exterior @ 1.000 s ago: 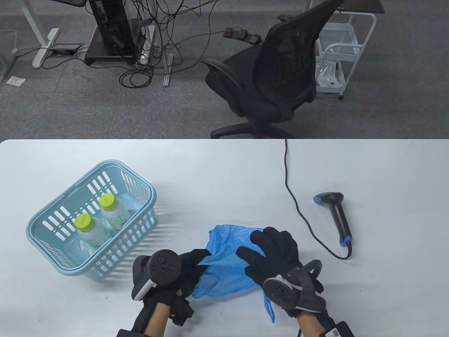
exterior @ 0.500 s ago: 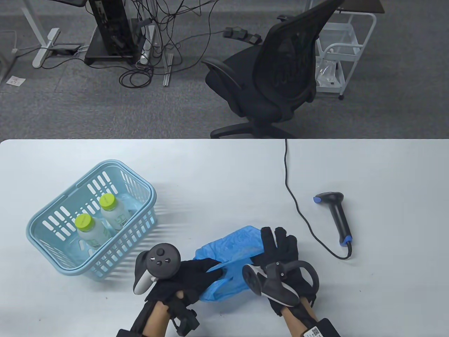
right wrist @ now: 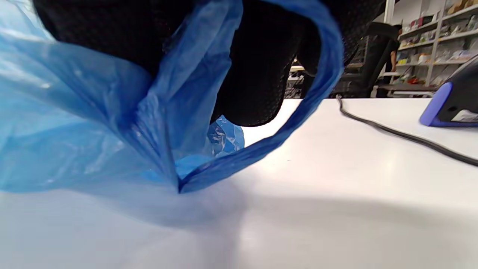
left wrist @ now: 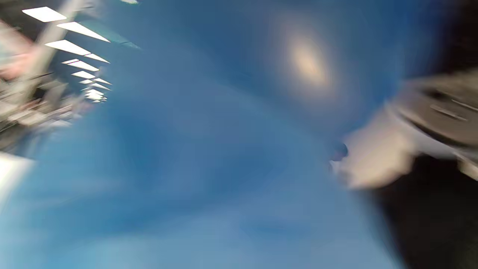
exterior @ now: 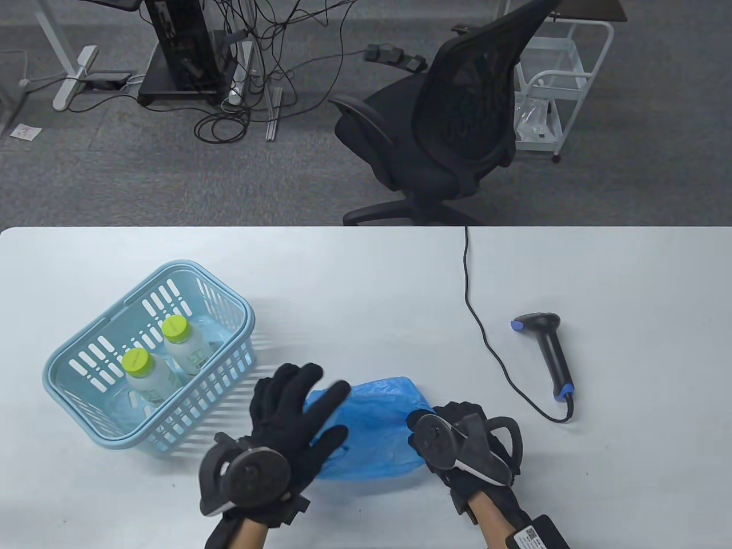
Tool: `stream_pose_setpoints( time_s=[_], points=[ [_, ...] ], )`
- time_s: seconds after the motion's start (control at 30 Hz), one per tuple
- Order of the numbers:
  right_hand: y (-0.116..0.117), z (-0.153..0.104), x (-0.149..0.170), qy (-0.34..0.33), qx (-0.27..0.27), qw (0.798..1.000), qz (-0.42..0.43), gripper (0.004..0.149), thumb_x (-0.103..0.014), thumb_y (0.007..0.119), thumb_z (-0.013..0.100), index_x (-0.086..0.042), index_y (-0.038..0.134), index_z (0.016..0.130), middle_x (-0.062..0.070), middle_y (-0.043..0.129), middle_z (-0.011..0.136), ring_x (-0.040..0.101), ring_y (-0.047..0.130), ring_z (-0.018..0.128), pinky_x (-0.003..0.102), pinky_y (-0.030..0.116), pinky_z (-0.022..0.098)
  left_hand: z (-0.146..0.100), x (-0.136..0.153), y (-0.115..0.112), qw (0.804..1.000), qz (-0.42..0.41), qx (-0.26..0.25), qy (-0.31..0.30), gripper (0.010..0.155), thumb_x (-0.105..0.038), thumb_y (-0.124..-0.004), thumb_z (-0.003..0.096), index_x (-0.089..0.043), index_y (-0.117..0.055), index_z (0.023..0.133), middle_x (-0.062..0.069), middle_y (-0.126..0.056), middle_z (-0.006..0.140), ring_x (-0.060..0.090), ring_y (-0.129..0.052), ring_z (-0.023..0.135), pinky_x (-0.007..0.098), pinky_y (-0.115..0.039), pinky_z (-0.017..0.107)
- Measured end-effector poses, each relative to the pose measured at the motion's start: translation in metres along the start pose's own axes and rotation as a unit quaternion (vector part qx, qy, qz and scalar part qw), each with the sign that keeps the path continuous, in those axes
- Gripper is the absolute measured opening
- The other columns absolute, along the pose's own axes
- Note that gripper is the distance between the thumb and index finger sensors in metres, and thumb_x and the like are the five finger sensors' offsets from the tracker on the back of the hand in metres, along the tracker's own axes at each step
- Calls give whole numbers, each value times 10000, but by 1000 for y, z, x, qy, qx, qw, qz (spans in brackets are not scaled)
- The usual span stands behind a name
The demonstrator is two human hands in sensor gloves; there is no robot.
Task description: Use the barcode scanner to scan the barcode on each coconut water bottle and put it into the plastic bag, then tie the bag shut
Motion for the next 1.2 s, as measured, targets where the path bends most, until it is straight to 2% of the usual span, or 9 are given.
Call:
stream_pose_setpoints(
  time_s=[0.1, 0.23, 0.3, 0.4, 0.53, 0.63, 0.87, 1.1, 1.2],
  points=[
    [1, -4, -8, -36, -4, 999, 16, 418, -452, 920, 440, -277, 889, 818, -100, 996, 653, 155, 1019, 697, 518, 749, 671, 15, -27, -40, 987, 125, 101, 0, 406, -569, -770, 614, -361, -926, 926, 56, -306, 1323, 499, -175, 1144, 743, -125, 712],
    [-3, -11, -20, -87, -13, 996, 33, 424, -453, 923, 437, -281, 886, 823, -106, 992, 649, 149, 1017, 694, 517, 747, 675, 20, 5, -81, 953, 236, 172, 80, 432, -587, -764, 607, -330, -955, 896, 93, -240, 1322, 535, -147, 1132, 747, -158, 731],
    [-6, -13, -24, -99, -9, 995, 28, 434, -456, 926, 434, -281, 883, 828, -110, 993, 644, 147, 1019, 692, 515, 749, 675, 15, 31, -95, 927, 262, 228, 142, 469, -591, -810, 597, -332, -897, 978, 143, -160, 1319, 582, -108, 1112, 755, -211, 753],
    [-8, -13, -22, -95, -16, 995, 16, 454, -462, 934, 425, -283, 882, 840, -112, 994, 639, 143, 1018, 692, 516, 749, 676, -3, 71, -113, 871, 266, 349, 220, 715, -608, -815, 604, -450, -464, 1206, 239, 30, 1274, 661, -42, 1060, 768, -251, 759],
    [1, -12, -13, -50, -54, 994, -77, 603, -509, 934, 409, -290, 788, 952, -79, 924, 774, 200, 936, 817, 552, 681, 718, -10, 90, -106, 913, 146, 290, 248, 862, -488, -881, 604, -440, -269, 1209, 254, -198, 1290, 673, -450, 1101, 761, -504, 761],
    [10, -11, -4, -13, -80, 987, -140, 807, -594, 891, 389, -305, 589, 1079, 80, 596, 1137, 383, 688, 1021, 646, 528, 761, -6, 86, -96, 944, 51, 222, 237, 750, -335, -923, 598, -360, -471, 1196, 73, -782, 1130, 254, -1029, 812, 565, -824, 651],
    [-44, -32, -42, -76, 93, 978, -169, 529, -581, 861, 419, -462, 750, 922, 169, 355, 1221, 567, 412, 1055, 722, 399, 729, 12, 46, -82, 966, 33, 195, 165, 656, -218, -884, 602, -278, -564, 1171, -58, -882, 1003, 103, -1028, 506, 456, -884, 533],
    [16, 9, -33, -3, -61, 972, -228, 511, -554, 855, 435, -462, 739, 924, 194, 306, 1216, 603, 368, 1053, 730, 387, 727, 11, 22, -85, 961, -83, 232, 124, 644, -203, -876, 602, -257, -576, 1169, -60, -888, 988, 98, -1017, 454, 438, -891, 506],
    [38, 18, -4, 56, -116, 960, -250, 707, -570, 858, 434, -395, 575, 1058, 218, 321, 1217, 585, 432, 1061, 726, 419, 738, 7, 21, -85, 953, -110, 256, 115, 630, -192, -870, 604, -260, -591, 1164, -53, -887, 988, 95, -1010, 430, 435, -892, 492]
  ],
)
Point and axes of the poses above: the tracker on the back of each hand, its own x axis roughly to the little-finger side, its own z axis roughly from the wrist to the fingertips, y = z × x, the point moved 4 cm from there along z, roughly from the wrist to the fingertips
